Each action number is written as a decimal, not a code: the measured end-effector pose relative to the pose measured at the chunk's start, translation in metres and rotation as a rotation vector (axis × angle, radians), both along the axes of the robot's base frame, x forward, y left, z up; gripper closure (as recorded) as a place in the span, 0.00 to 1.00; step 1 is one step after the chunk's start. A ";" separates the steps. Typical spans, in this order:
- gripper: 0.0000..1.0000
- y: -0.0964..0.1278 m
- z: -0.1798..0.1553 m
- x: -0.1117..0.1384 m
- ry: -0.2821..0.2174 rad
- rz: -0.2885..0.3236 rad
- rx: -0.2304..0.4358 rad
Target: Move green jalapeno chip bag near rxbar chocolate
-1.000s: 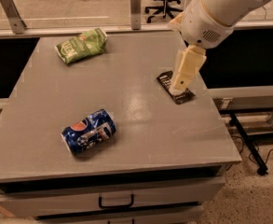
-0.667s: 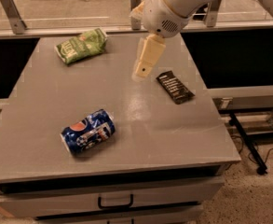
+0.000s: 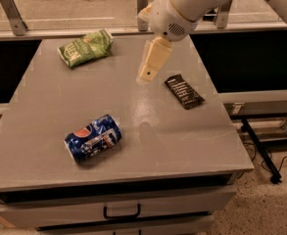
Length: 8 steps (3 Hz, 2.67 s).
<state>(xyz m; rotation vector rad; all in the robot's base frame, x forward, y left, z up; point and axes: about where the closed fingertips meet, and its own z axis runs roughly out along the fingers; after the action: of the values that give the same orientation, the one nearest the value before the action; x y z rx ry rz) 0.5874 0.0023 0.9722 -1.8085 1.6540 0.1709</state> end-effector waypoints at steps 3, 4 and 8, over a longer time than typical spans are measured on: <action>0.00 0.094 -0.067 0.159 -0.058 -0.094 0.252; 0.00 0.120 -0.089 0.200 -0.043 -0.190 0.302; 0.65 0.140 -0.108 0.253 0.038 -0.382 0.376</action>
Offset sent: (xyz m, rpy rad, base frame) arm 0.1964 0.1032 -0.0605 0.3342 -0.1002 -0.0765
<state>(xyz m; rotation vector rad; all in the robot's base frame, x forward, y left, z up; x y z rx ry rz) 0.8400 0.1426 0.8638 -1.1982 1.8176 0.3227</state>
